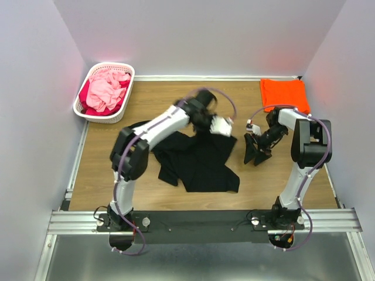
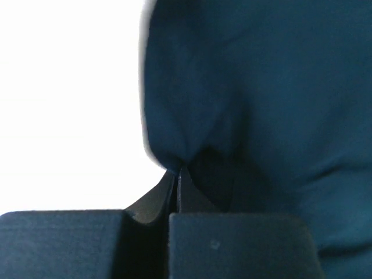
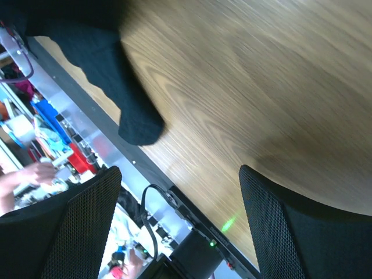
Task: Fold and stack the t-shirts
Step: Flatten the tshirt out
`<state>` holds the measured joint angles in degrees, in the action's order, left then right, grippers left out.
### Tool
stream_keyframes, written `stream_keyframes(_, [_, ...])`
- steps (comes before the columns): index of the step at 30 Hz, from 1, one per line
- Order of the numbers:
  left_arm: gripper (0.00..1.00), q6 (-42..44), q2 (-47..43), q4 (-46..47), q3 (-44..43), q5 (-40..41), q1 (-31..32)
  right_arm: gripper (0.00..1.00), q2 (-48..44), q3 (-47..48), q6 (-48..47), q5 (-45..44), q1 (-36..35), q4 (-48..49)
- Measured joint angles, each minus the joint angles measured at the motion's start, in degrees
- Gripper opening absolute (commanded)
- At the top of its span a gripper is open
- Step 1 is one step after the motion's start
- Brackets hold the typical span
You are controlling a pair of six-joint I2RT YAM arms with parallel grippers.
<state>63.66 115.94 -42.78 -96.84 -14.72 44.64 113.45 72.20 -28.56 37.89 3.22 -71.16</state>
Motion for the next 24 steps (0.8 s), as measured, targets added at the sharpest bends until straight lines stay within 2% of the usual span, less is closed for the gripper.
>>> stream_keyframes(4, [0.0,-2.6,-3.72,-0.22,-6.08,-3.3,-11.76,0.89,0.02,0.44,1.31,0.76,-3.5,0.94])
stream_keyframes(8, [0.0,-5.86,-7.63,0.7,-5.88,-5.38,-22.75,0.89,0.31,0.44,2.67,1.27,-8.55,2.05])
stream_keyframes(13, [0.0,-11.5,-8.35,3.87,-1.86,-8.17,-28.96,0.87,1.46,-0.72,4.76,1.7,-15.19,3.5])
stream_keyframes(17, [0.0,-17.11,-8.04,6.27,-1.16,-9.53,-33.22,0.87,2.45,-1.16,5.9,2.8,-17.84,2.84])
stream_keyframes(19, [0.0,-19.63,-7.93,7.89,-1.16,-9.51,-35.28,0.82,3.19,-1.16,6.29,3.74,-18.16,2.34])
stream_keyframes(20, [0.0,-21.0,-7.82,8.72,-1.16,-9.51,-36.26,0.74,3.48,-1.16,6.36,3.96,-18.18,2.19])
stream_keyframes(21, [0.0,-21.81,-7.69,9.22,-1.18,-9.49,-37.0,0.47,3.72,-1.16,6.49,4.02,-18.18,2.19])
stream_keyframes(23, [0.0,-23.1,-7.41,9.77,-1.18,-9.53,-37.97,0.23,4.26,-1.18,6.51,3.93,-18.14,2.78])
stream_keyframes(24, [0.0,-23.56,-7.26,9.86,-1.18,-9.64,-38.05,0.02,4.72,-1.2,6.43,3.76,-18.18,3.63])
